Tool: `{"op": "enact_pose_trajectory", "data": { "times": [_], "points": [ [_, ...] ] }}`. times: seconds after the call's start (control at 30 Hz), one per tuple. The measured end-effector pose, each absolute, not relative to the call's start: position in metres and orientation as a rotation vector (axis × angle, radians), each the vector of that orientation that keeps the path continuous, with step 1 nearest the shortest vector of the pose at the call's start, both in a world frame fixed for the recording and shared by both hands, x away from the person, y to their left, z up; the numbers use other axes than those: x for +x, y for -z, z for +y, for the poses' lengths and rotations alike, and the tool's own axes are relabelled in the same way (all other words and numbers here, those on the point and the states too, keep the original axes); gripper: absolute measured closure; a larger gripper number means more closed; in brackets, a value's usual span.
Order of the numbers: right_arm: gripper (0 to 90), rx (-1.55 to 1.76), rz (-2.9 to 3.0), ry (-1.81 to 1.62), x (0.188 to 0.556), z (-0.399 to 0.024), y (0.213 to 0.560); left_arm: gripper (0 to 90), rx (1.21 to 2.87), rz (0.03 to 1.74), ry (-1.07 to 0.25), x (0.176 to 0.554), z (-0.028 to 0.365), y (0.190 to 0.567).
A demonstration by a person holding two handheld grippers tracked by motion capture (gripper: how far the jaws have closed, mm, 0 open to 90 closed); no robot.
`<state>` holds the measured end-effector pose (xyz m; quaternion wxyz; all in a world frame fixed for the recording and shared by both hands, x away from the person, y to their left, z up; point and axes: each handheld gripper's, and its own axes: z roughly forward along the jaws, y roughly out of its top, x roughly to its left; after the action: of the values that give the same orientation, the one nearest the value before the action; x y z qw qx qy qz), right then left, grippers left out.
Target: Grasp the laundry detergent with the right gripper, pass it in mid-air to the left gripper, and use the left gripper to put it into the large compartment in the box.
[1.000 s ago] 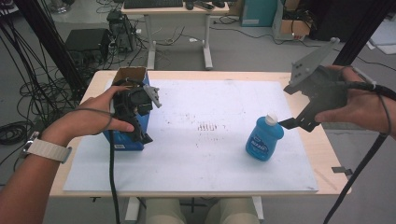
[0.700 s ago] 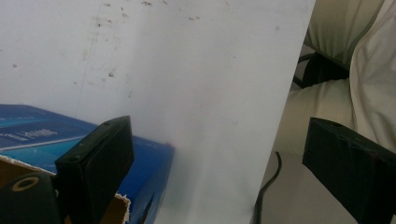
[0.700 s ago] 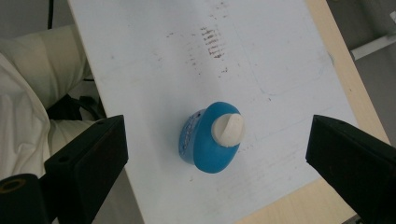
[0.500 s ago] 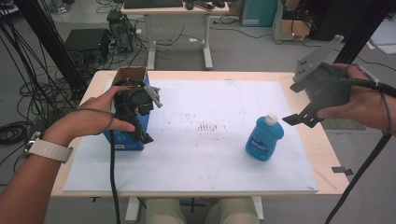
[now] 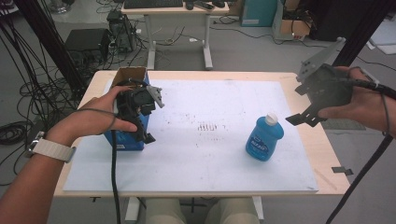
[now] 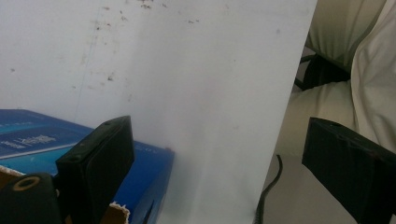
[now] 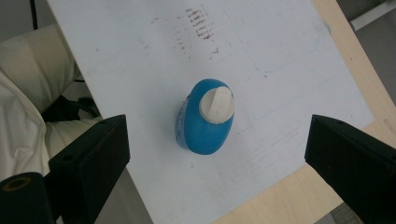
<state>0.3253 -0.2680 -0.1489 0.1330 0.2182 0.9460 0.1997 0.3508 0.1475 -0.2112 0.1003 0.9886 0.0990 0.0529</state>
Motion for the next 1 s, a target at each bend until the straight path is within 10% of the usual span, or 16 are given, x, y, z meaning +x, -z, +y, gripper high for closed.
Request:
{"op": "enact_pose_trajectory", "data": {
  "times": [1.0],
  "points": [
    [6.8, 0.858, 2.729, -0.574, 0.333, -0.292, 0.168, 9.6, 2.920, 0.297, -0.158, 0.352, 0.147, 0.213]
  ]
}}
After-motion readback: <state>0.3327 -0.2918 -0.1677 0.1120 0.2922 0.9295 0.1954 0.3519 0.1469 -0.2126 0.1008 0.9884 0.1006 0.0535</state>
